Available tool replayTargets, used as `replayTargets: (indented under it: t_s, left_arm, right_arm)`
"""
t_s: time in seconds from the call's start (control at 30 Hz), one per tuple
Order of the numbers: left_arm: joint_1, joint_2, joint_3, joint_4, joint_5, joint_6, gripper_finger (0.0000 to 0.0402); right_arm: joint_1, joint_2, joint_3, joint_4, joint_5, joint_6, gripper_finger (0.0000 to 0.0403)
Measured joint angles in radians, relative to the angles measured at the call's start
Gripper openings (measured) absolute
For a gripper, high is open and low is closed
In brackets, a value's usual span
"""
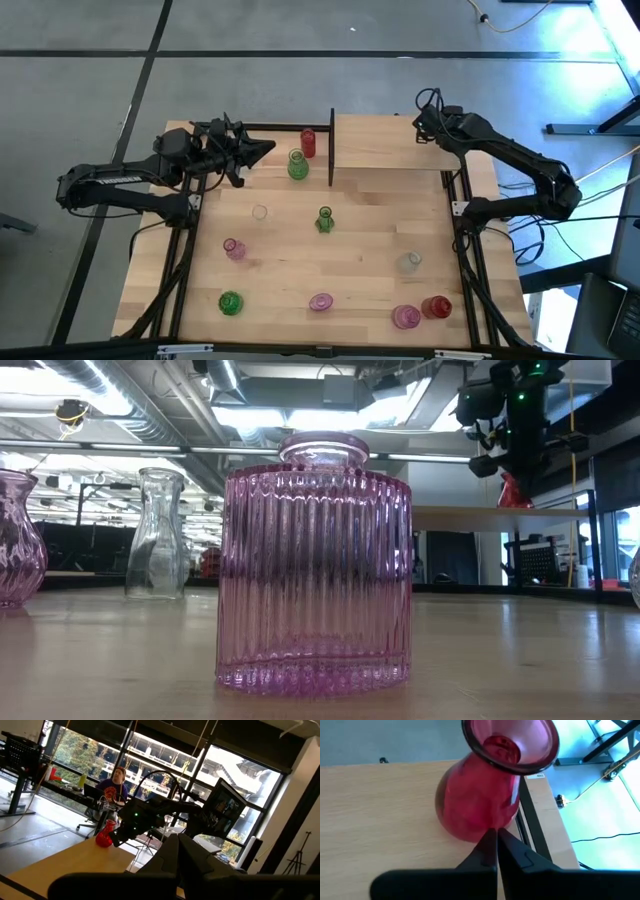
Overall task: Sort vases onto shelf
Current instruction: Put the middle right red vase on the shelf, then put the middle left transparent vase on the shelf
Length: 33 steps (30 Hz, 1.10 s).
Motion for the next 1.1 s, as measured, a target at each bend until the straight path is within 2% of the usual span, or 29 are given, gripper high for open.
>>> replayTargets:
  t_s: [0.2,0.8,0.9,1.1]
  left_arm:
    - [0.000,0.000,0.000,0.000,0.000,0.000,0.0000]
    - [0.000,0.000,0.000,0.001,0.000,-0.004,0.0000]
    - [0.000,0.000,0.000,0.001,0.000,-0.020,0.0000]
    - [0.000,0.000,0.000,0.000,0.000,-0.015,0.0000]
  right_arm:
    - [0.000,0.000,0.000,0.052,0.000,-0.024,0.0000]
    - [-0.030,-0.003,0.000,0.044,-0.032,-0.026,0.0000]
    - [-0.029,-0.011,0.026,-0.010,-0.030,0.013,0.0000]
    - [0.018,-0.023,0.140,-0.186,0.042,0.091,0.0000]
